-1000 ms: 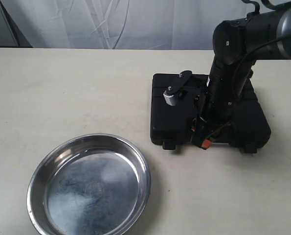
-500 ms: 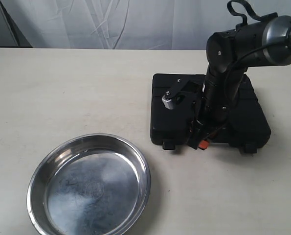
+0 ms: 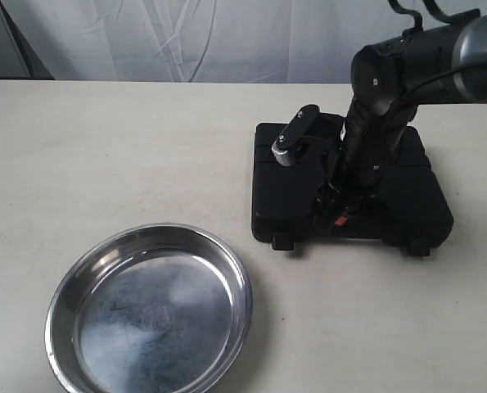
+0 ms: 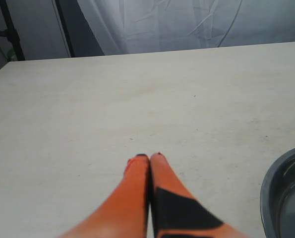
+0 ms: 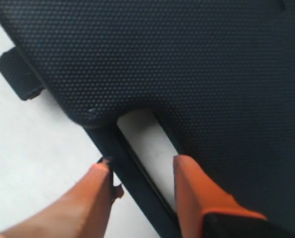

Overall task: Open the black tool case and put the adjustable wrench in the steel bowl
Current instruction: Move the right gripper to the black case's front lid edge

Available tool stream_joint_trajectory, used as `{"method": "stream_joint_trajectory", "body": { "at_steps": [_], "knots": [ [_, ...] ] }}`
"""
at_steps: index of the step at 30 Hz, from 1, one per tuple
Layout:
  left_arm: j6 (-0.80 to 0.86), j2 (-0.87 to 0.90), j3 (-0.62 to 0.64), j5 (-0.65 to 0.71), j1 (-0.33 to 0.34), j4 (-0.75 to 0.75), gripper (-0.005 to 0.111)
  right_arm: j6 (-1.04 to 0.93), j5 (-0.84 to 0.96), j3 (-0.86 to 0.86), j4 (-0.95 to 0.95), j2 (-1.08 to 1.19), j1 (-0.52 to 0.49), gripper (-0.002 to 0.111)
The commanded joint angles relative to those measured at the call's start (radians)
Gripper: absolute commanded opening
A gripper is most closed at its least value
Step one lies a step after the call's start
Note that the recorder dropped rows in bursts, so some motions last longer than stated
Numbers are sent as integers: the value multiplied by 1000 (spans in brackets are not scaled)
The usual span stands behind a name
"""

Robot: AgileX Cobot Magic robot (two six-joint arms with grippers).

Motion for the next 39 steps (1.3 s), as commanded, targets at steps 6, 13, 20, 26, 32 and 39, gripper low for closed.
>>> {"method": "stream_joint_trajectory", "body": {
  "at_steps": [6, 13, 20, 26, 32, 39],
  "knots": [
    [-1, 6, -5, -15, -4, 3, 0, -6, 17, 1, -5, 57, -1, 54],
    [-1, 6, -5, -15, -4, 3, 0, -6, 12, 1, -3, 83, -1, 29],
    [-1, 6, -5, -15, -4, 3, 0, -6, 38, 1, -4, 138, -1, 27],
    [-1, 6, -5, -15, -4, 3, 0, -6, 48, 1, 16, 138, -1, 0],
    [-1, 6, -5, -15, -4, 3, 0, -6, 73, 1, 45, 95, -1, -1],
    [-1, 6, -5, -15, -4, 3, 0, -6, 73, 1, 47, -24, -1, -1]
  ]
}}
